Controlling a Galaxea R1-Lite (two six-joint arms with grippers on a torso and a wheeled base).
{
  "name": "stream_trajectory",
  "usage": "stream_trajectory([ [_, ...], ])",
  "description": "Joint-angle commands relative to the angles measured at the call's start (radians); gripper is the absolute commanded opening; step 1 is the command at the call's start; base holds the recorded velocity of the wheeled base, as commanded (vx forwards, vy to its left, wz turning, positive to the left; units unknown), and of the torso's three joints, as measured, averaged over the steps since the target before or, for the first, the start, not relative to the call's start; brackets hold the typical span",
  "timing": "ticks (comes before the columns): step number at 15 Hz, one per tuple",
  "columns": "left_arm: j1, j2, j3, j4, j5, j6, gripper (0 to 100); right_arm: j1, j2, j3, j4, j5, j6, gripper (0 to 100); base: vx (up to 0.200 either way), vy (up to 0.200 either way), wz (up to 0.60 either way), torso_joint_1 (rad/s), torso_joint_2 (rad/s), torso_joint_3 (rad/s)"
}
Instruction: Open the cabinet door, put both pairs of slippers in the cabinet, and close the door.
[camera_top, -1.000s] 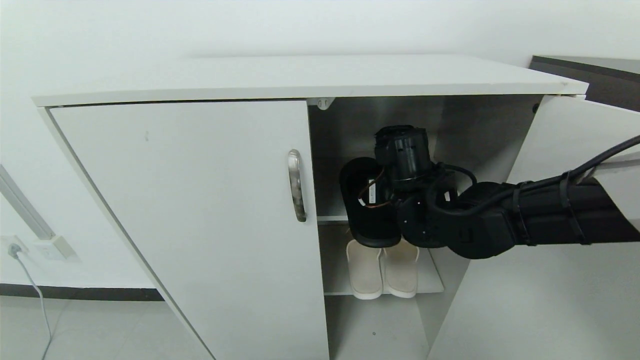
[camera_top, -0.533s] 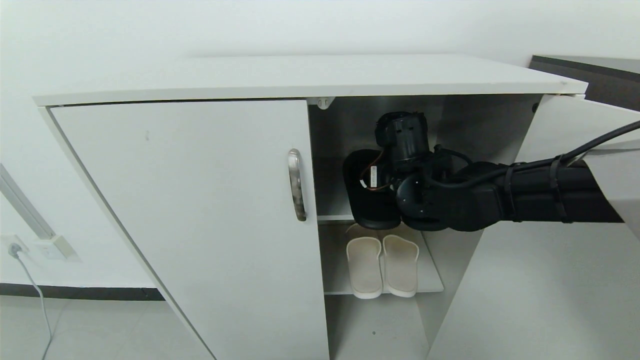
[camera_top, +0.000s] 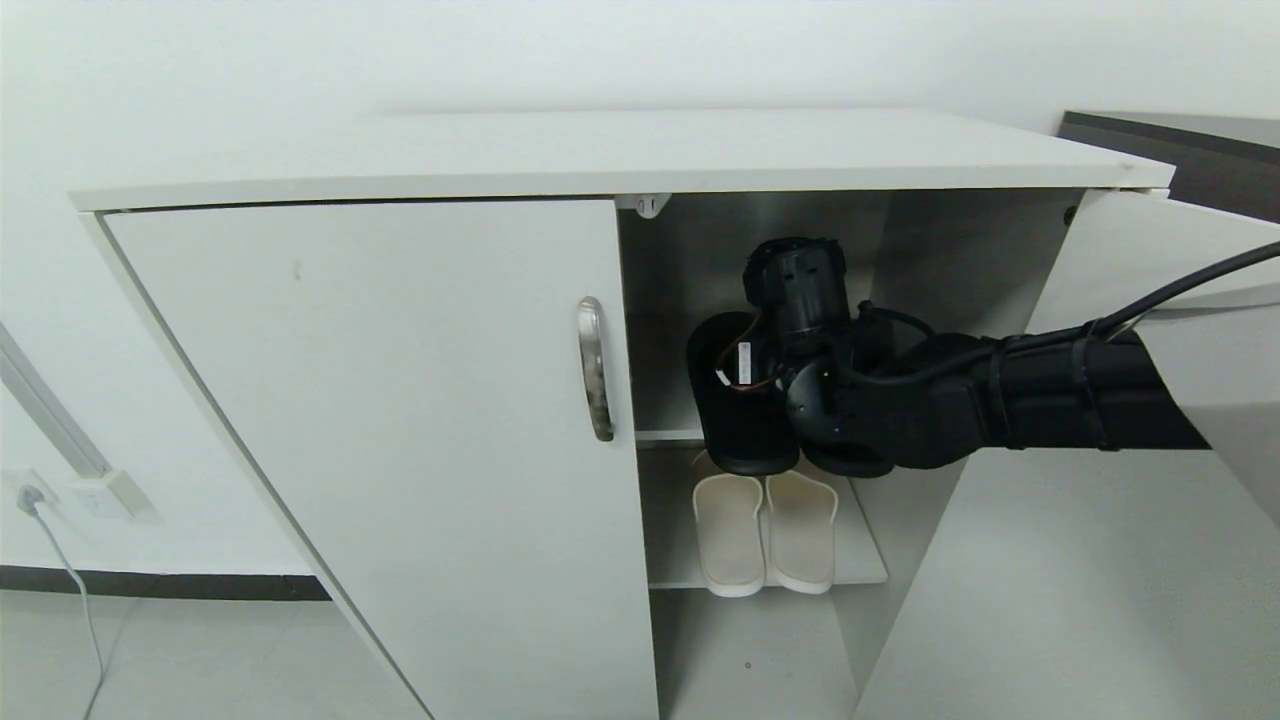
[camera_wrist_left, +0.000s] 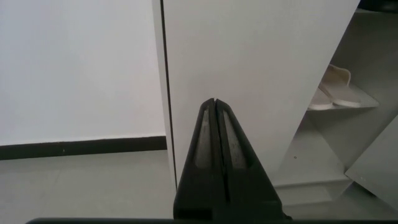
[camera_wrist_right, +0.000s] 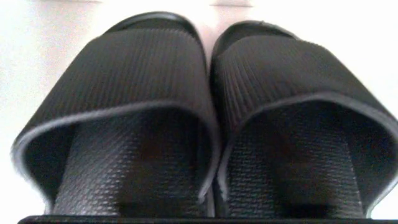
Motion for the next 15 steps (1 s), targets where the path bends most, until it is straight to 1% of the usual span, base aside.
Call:
stream_trajectory([
  [1,0.0,0.001,0.0,0.0,0.0,0.0,0,0.006,-0.018,0.017,0.0,-0.001,0.001,100,0.0,0.0,0.0,0.0,0.0,0.0],
  [6,0.0,0.001,0.0,0.0,0.0,0.0,0,0.04,-0.117,0.135,-0.017,0.0,0.007,100,0.0,0.0,0.0,0.0,0.0,0.0],
  [10,0.0,0.001,0.0,0.0,0.0,0.0,0,0.063,-0.207,0.261,-0.095,0.002,0.006,100,0.0,0.0,0.0,0.0,0.0,0.0],
  [11,0.0,0.001,0.0,0.0,0.0,0.0,0,0.063,-0.207,0.261,-0.095,0.002,0.006,100,0.0,0.0,0.0,0.0,0.0,0.0],
  [12,0.0,0.001,0.0,0.0,0.0,0.0,0,0.09,-0.259,0.34,-0.129,0.013,0.006,100,0.0,0.0,0.0,0.0,0.0,0.0],
  [13,0.0,0.001,0.0,0.0,0.0,0.0,0,0.098,-0.275,0.363,-0.138,0.016,0.006,100,0.0,0.0,0.0,0.0,0.0,0.0],
  [15,0.0,0.001,0.0,0.0,-0.001,0.0,0,0.14,-0.353,0.516,-0.203,0.055,0.007,100,0.0,0.0,0.0,0.0,0.0,0.0],
])
